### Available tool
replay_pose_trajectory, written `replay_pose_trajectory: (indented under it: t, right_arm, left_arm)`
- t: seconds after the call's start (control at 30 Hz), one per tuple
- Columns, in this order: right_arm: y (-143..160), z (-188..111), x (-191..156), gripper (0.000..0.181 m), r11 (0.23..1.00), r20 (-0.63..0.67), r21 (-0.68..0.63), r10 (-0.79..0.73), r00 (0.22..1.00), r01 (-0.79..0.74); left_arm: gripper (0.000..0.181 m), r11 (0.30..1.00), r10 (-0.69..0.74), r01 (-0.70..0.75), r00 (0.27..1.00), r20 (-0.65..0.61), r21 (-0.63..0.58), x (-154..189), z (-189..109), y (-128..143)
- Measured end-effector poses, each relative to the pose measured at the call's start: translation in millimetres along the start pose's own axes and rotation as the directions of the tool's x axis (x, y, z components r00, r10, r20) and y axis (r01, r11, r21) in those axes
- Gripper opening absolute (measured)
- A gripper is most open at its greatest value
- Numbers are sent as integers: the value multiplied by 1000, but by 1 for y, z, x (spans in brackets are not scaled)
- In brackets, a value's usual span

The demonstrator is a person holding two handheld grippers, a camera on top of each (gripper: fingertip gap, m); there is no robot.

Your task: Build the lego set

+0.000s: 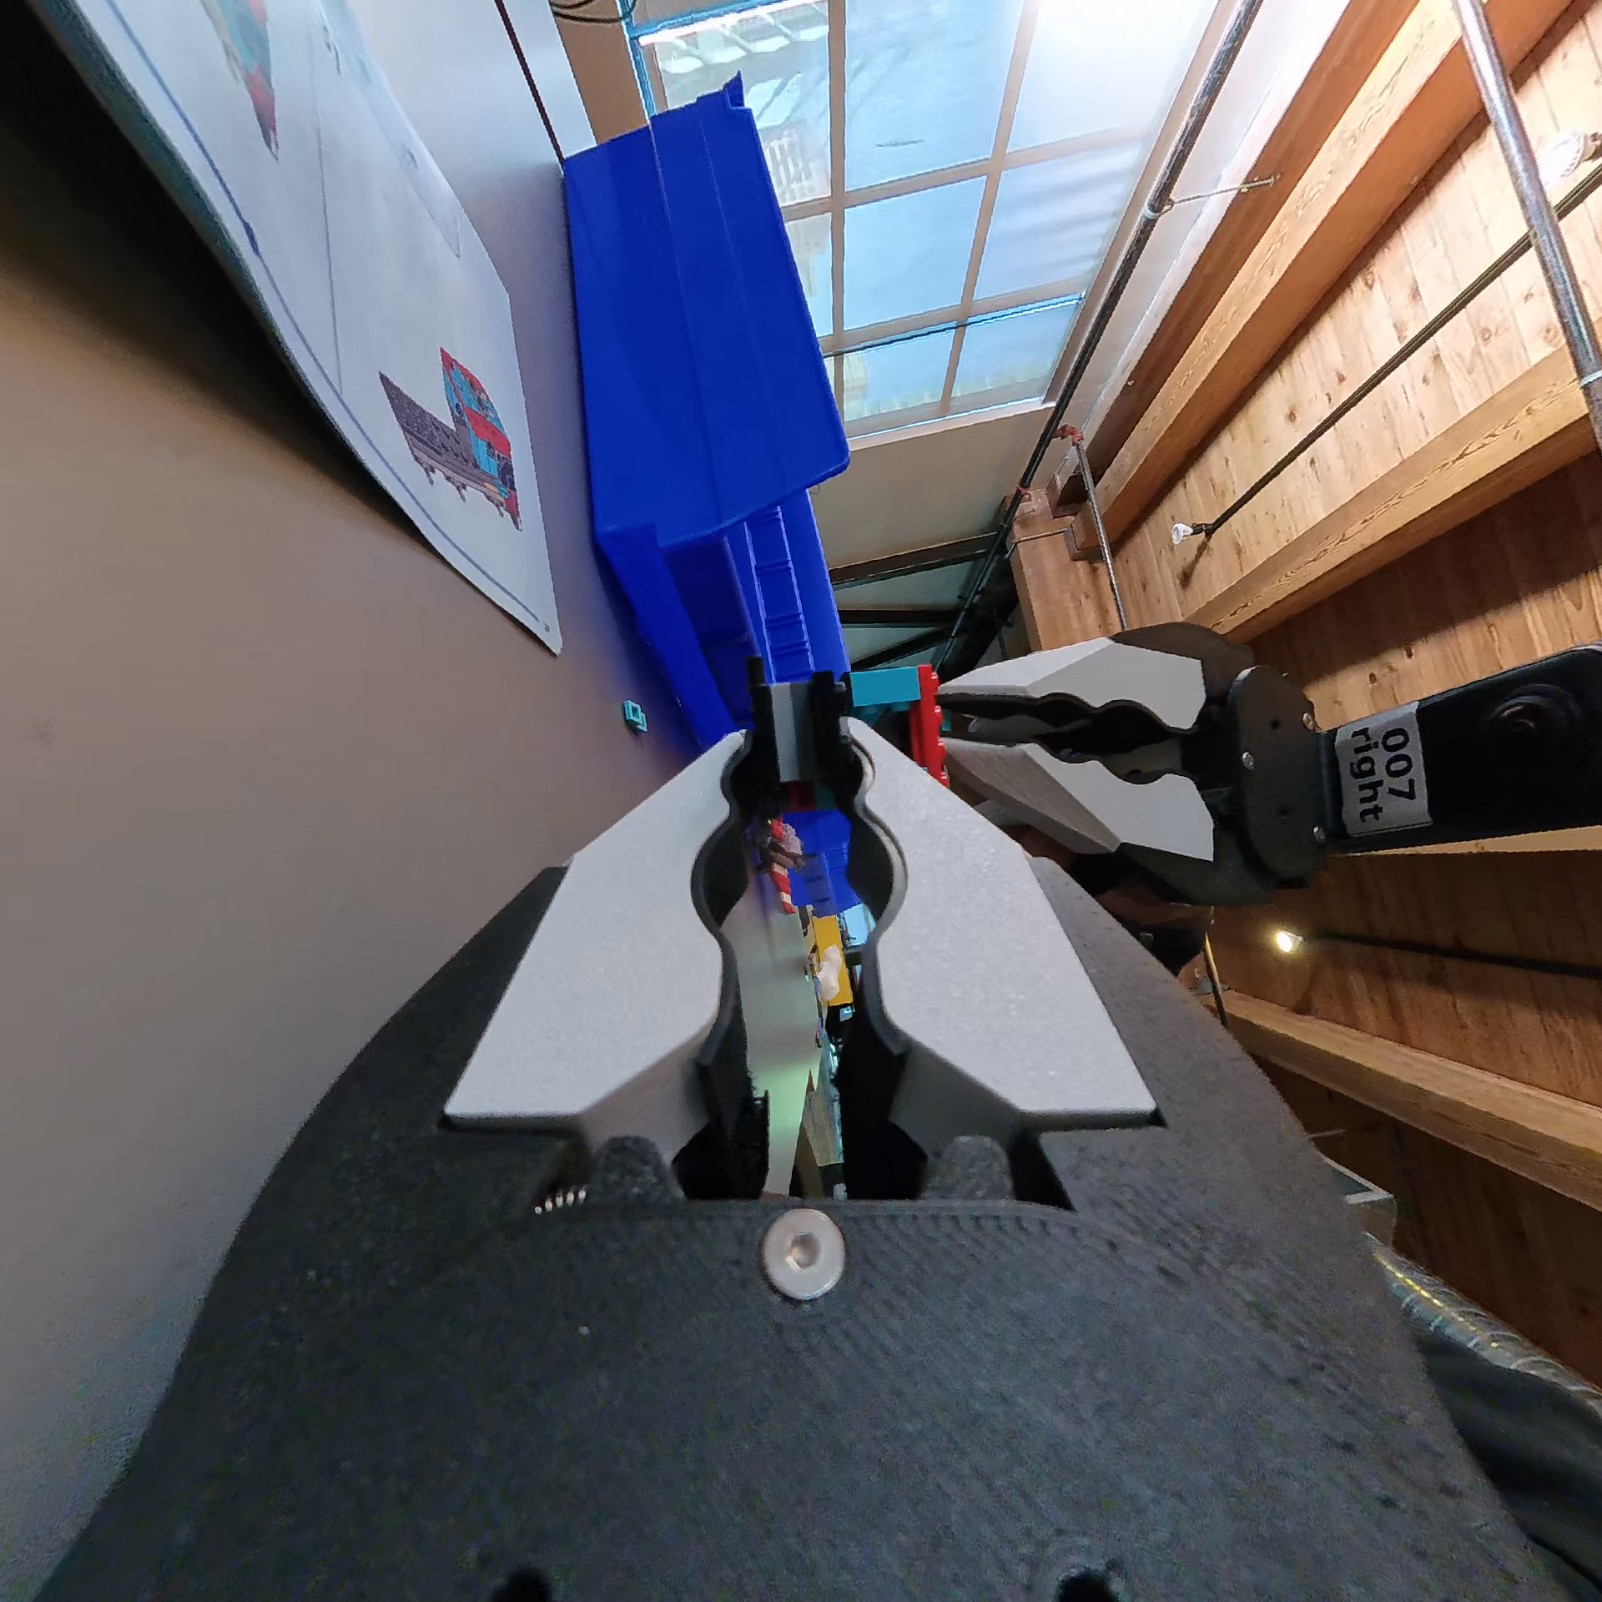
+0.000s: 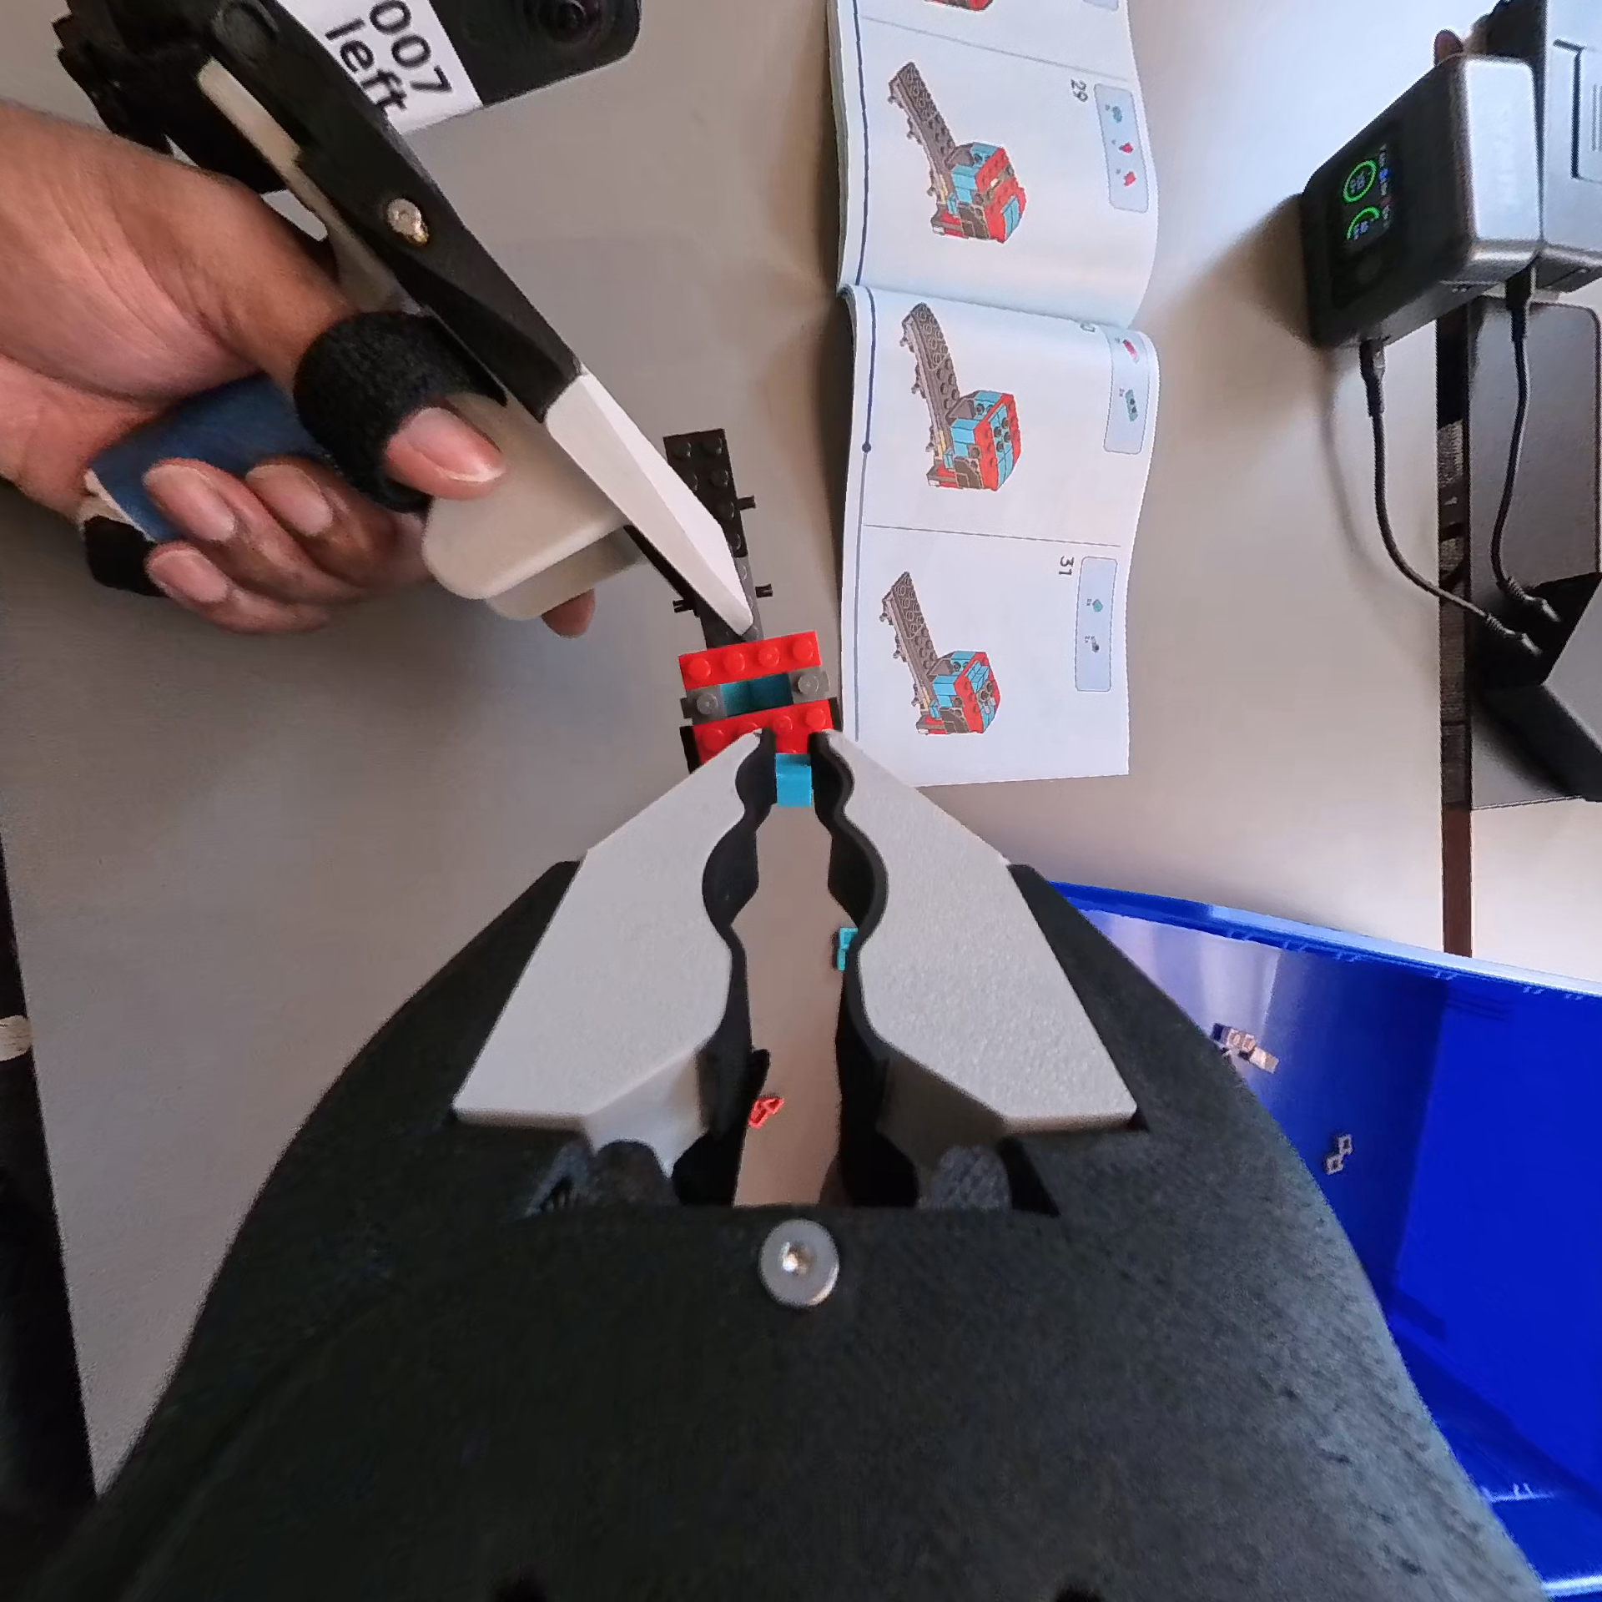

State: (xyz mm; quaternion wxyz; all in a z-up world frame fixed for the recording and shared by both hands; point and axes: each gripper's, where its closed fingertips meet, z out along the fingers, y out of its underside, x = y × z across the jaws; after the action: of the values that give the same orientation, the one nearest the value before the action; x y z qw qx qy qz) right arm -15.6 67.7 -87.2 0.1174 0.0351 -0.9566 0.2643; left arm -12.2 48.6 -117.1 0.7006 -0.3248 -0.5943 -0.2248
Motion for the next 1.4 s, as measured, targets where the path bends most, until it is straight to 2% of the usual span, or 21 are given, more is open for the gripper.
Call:
replay_pose_trajectory:
  t: [0.03, 0.77, 1.07, 1.27, 1.4]
  right_arm:
    - [0, 0, 1, 8, 1000, -2, 3, -1, 1000, 1]
    - [-10, 0, -1, 9, 995, -13, 97, -27, 1000, 28]
    - [-16, -4, -1, 15, 986, -32, 166, -24, 999, 29]
    - [-7, -29, 14, 17, 943, -99, 315, 147, 984, -110]
    - [37, -39, 12, 17, 889, -135, 383, 325, 936, -253]
  left_arm:
    - [16, 1000, -3, 3, 1000, -2, 1, 0, 0, 0]
    - [16, 998, -49, 50, 998, -39, 25, 2, -3, -5]
    - [16, 998, -61, 63, 997, -52, 29, 3, -4, -6]
    - [16, 997, -63, 66, 997, -52, 41, 3, -6, -9]
    - [16, 997, -58, 60, 997, -47, 47, 3, -8, -11]
